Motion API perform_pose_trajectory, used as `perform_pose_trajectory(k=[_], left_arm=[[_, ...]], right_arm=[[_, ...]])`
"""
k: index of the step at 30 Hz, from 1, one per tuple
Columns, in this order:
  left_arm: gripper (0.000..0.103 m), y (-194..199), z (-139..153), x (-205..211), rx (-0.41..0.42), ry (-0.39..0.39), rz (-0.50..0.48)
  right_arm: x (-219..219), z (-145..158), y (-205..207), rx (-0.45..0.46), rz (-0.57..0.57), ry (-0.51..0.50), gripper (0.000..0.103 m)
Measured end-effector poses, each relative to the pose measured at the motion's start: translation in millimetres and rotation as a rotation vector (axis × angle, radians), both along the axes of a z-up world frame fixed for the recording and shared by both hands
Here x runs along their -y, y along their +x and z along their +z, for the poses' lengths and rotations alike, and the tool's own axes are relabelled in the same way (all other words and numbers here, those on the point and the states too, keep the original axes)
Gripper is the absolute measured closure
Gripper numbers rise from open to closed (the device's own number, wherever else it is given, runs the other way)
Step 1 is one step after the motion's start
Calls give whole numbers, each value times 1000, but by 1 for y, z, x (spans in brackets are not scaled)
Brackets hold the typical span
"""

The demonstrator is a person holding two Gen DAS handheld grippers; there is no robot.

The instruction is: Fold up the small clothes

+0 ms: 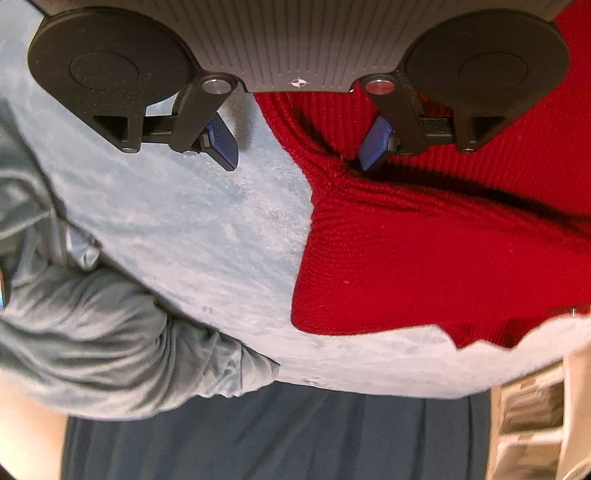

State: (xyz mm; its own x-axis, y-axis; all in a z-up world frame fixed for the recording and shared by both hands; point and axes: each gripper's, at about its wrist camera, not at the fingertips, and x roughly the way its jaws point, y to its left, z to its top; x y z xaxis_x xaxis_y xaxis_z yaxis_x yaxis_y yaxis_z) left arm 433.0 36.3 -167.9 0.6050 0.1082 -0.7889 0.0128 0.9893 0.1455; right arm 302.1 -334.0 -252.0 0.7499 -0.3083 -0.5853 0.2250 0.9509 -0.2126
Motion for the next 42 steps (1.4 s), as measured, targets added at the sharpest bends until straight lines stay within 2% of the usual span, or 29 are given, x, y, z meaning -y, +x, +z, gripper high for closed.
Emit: perform_pose_trajectory(k=[1,5,10,13,17,21,26,29,34,42], left_arm=[[0,-12,-9,0,1,26,-13],[0,-54,-22,-10,-49,23,-5],[0,-109,-15,-31,-55,68,35],[0,-143,-10,-41,-84,72,52],[0,-188,-9,-50,-170,3,93],[0,-232,7,-47,-154,3,83],[0,-284,29,-27,-140,55,57],[0,-310,38,-13,-143,58,26],[0,-352,59,9,-101,84,-32],[0,-394,85,12,-61,36,-87]], right_arm=[[2,0,-1,2,-5,8,26],[19,5,-11,-22,-62,104,22],[31,25,-33,-93,-183,252,20],[25,43,-70,-70,-216,268,21],[-9,72,-141,-6,-119,273,21],[-50,96,-207,-2,36,200,20],[-85,110,-266,-56,125,221,20],[-100,121,-288,-45,143,206,20],[-113,145,-315,-2,157,203,20],[-128,160,-345,23,162,196,20]])
